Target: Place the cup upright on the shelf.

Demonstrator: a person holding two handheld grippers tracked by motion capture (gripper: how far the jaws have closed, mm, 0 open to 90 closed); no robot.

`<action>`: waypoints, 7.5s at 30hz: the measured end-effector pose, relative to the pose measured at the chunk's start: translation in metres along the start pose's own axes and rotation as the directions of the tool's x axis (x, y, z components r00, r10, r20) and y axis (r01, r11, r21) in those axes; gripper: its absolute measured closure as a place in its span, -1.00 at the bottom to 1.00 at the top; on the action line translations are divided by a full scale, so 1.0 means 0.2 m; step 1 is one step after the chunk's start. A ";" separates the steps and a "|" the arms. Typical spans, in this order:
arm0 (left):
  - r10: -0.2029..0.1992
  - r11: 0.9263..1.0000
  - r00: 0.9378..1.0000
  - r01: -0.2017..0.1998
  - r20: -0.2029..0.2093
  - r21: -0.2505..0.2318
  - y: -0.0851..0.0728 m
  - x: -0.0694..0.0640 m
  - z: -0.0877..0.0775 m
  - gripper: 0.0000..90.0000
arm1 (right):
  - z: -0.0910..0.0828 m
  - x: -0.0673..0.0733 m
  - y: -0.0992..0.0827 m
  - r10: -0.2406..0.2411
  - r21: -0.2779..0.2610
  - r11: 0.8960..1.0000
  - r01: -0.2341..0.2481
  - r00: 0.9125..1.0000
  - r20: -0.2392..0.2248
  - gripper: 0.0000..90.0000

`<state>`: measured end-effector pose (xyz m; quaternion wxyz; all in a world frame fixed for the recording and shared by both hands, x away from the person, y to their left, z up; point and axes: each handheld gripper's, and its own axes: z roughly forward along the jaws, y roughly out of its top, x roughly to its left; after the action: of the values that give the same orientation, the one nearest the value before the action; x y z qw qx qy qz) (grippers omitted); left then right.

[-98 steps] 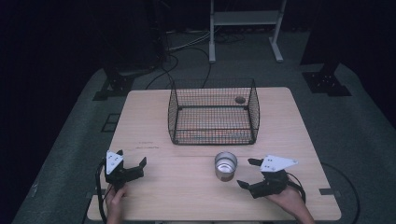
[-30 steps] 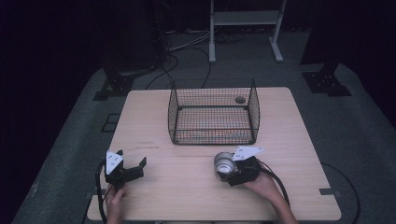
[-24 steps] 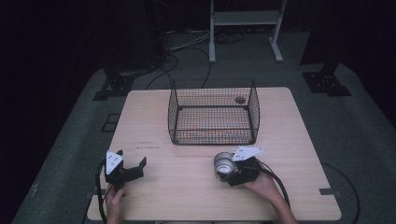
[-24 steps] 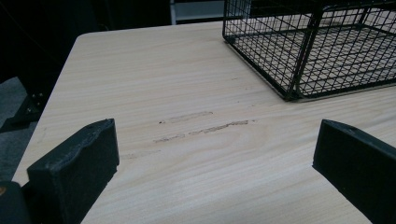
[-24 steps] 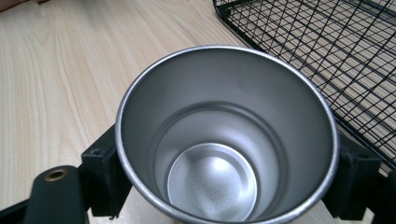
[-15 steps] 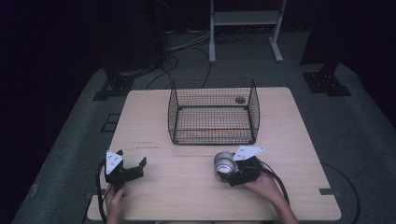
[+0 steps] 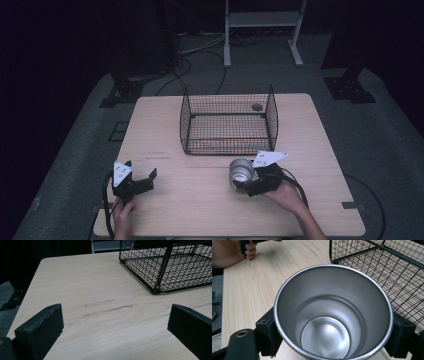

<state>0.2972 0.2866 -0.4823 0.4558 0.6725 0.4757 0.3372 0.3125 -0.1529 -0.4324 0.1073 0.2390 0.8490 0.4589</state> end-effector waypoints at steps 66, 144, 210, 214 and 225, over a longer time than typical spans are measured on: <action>-0.002 1.000 1.000 0.002 0.002 -0.003 0.00 0.00 0.00 -1.00 | -0.13 -0.21 0.51 0.039 -0.044 0.998 -0.040 0.999 -0.022 -0.60; -0.007 1.000 1.000 0.007 0.006 -0.011 0.00 0.01 0.00 -1.00 | 0.19 -0.58 0.83 0.108 0.014 0.994 -0.111 0.988 0.111 -0.60; -0.020 1.000 1.000 0.020 0.013 -0.019 0.00 0.02 -0.01 -1.00 | 0.64 -0.79 0.61 0.136 0.251 0.953 -0.168 0.981 0.138 -0.61; -0.025 0.999 1.000 0.025 0.013 -0.022 0.00 0.02 -0.01 -1.00 | 0.67 -0.80 0.61 0.146 0.267 0.947 -0.179 0.980 0.138 -0.61; -0.022 1.000 1.000 0.023 0.014 -0.020 0.00 0.02 -0.01 -1.00 | 0.72 -0.79 0.60 0.116 0.302 0.940 -0.158 0.981 0.155 -0.61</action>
<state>0.2962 0.2908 -0.4820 0.4695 0.6650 0.4766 0.3320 0.5429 -0.0726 -0.4187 0.0932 0.3422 0.8829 0.3079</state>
